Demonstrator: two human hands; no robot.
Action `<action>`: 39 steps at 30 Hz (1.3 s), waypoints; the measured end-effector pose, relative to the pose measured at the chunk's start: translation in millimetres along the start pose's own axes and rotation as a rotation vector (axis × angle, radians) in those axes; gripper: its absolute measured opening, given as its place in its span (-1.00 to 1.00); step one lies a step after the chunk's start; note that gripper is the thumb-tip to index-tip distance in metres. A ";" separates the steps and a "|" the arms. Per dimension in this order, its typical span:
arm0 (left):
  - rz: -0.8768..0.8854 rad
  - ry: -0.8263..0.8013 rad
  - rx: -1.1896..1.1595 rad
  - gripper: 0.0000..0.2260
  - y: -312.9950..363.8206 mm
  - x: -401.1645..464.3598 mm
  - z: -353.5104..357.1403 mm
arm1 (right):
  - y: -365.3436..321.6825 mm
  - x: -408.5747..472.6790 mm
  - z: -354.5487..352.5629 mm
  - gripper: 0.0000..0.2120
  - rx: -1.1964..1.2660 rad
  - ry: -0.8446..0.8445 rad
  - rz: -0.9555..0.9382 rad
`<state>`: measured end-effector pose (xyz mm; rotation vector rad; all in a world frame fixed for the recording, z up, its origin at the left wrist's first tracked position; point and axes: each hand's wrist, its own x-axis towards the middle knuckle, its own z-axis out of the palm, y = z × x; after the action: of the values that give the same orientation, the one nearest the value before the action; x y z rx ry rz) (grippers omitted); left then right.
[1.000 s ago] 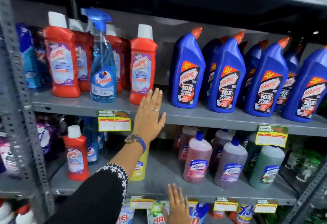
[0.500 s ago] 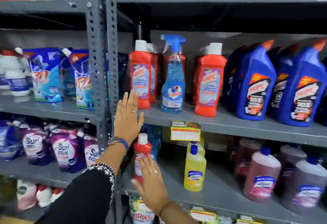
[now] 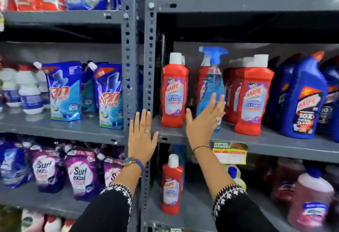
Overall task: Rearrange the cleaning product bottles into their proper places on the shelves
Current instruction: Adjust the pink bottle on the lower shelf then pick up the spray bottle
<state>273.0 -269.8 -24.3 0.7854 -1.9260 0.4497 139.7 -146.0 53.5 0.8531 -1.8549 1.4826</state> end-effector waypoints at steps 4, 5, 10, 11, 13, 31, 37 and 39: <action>0.013 0.078 -0.097 -0.33 -2.5 0.9 13.4 | 15.4 6.5 9.2 -0.07 -0.061 0.022 0.200; 0.021 0.101 -0.111 -0.33 -3.0 0.9 15.5 | 17.0 6.1 12.3 -0.06 -0.069 0.034 0.215; 0.050 0.169 -0.153 -0.33 -6.0 2.3 21.3 | 18.4 11.9 21.4 0.03 -0.097 0.018 0.308; 0.051 0.172 -0.156 -0.33 -6.0 2.2 21.1 | 18.6 12.9 21.9 0.05 -0.098 0.012 0.317; 0.052 0.174 -0.157 -0.33 -6.8 2.4 21.5 | 18.4 12.8 22.5 0.05 -0.116 0.015 0.312; 0.058 0.191 -0.150 -0.35 -8.3 0.4 25.5 | 14.8 -9.2 -0.2 0.01 0.199 -0.083 0.052; 0.072 0.191 -0.159 -0.34 -9.3 0.9 26.8 | -0.6 -35.4 -10.9 -0.03 0.370 -0.089 0.041; 0.073 0.191 -0.162 -0.35 -9.5 0.9 26.8 | -6.8 -48.9 -14.0 -0.02 0.395 -0.097 0.020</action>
<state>261.8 -293.1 -36.1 0.5485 -1.7917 0.3925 175.7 -128.0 21.7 1.1064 -1.6645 1.8856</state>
